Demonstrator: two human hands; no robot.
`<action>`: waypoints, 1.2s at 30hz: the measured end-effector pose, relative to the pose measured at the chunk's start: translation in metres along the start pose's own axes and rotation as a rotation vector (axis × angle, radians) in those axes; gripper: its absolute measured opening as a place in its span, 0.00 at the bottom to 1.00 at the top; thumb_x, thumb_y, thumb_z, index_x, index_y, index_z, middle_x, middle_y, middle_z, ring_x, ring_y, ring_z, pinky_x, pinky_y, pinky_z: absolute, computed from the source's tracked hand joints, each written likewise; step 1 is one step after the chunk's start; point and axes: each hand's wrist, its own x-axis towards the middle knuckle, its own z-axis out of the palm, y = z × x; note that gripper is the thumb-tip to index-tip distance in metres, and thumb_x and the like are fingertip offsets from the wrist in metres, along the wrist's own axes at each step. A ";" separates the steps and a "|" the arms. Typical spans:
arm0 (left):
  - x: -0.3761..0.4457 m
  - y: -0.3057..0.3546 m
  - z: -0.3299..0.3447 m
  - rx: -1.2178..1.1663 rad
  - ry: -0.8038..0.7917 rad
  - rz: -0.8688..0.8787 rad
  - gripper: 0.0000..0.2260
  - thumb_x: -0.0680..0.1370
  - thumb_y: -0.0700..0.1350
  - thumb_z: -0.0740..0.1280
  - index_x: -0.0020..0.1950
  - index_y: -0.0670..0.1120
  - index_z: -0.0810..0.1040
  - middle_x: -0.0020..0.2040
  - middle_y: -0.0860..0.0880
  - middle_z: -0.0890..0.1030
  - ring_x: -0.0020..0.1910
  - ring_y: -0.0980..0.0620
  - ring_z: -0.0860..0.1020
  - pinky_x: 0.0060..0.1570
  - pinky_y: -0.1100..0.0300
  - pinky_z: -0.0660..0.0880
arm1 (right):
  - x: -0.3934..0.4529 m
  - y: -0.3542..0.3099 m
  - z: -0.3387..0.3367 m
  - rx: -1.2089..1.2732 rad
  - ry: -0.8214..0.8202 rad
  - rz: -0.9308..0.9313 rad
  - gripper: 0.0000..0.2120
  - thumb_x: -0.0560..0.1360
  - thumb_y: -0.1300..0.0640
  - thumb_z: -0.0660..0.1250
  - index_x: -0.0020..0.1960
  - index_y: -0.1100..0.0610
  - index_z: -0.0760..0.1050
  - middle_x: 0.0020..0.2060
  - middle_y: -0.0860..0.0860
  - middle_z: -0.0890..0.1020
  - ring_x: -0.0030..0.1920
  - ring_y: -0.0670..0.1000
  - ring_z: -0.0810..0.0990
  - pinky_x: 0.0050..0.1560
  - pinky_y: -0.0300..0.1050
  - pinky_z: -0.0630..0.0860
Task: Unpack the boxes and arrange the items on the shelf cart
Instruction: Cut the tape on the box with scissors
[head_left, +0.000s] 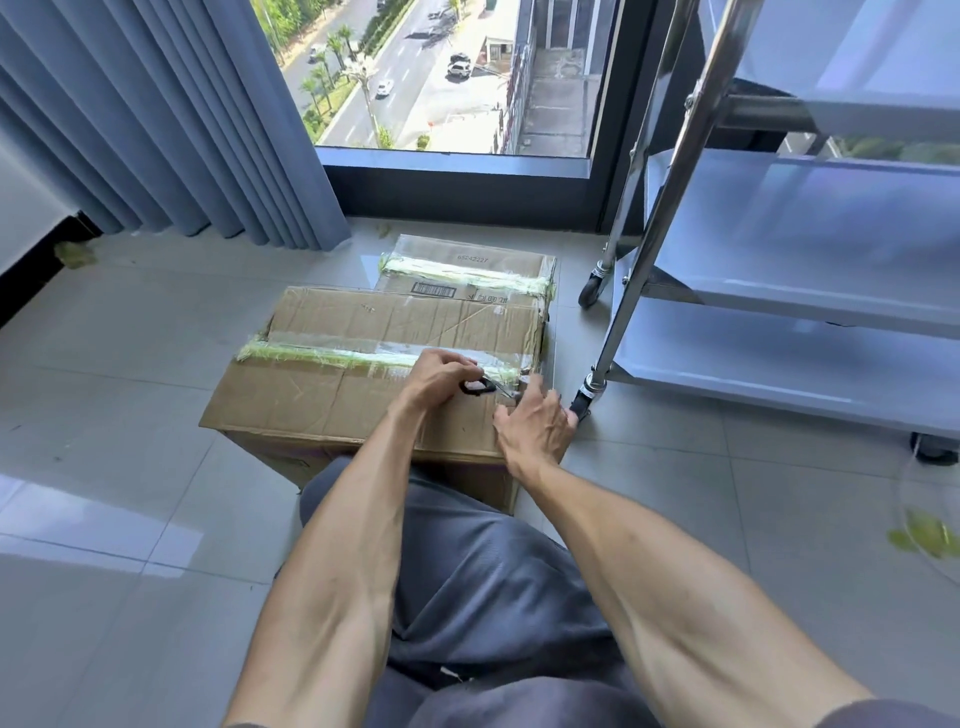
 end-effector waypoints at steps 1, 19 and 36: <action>0.001 0.002 0.005 0.045 -0.012 0.029 0.01 0.72 0.40 0.75 0.40 0.44 0.85 0.50 0.48 0.84 0.50 0.51 0.81 0.51 0.58 0.75 | -0.002 0.003 0.001 0.052 -0.008 0.067 0.19 0.75 0.51 0.63 0.63 0.56 0.69 0.52 0.57 0.78 0.52 0.59 0.79 0.60 0.54 0.70; -0.002 0.005 0.017 0.766 0.137 0.225 0.13 0.82 0.49 0.61 0.65 0.49 0.77 0.61 0.45 0.78 0.61 0.44 0.74 0.63 0.49 0.70 | 0.008 0.019 -0.012 0.167 0.057 0.252 0.20 0.70 0.51 0.68 0.60 0.55 0.72 0.55 0.58 0.78 0.58 0.59 0.76 0.59 0.52 0.69; 0.005 0.025 0.022 0.757 0.371 0.213 0.17 0.79 0.55 0.65 0.36 0.48 0.81 0.27 0.53 0.73 0.29 0.54 0.72 0.37 0.61 0.65 | -0.003 0.037 -0.021 -0.277 -0.031 -0.051 0.12 0.72 0.53 0.67 0.55 0.53 0.73 0.49 0.55 0.76 0.50 0.56 0.78 0.56 0.52 0.68</action>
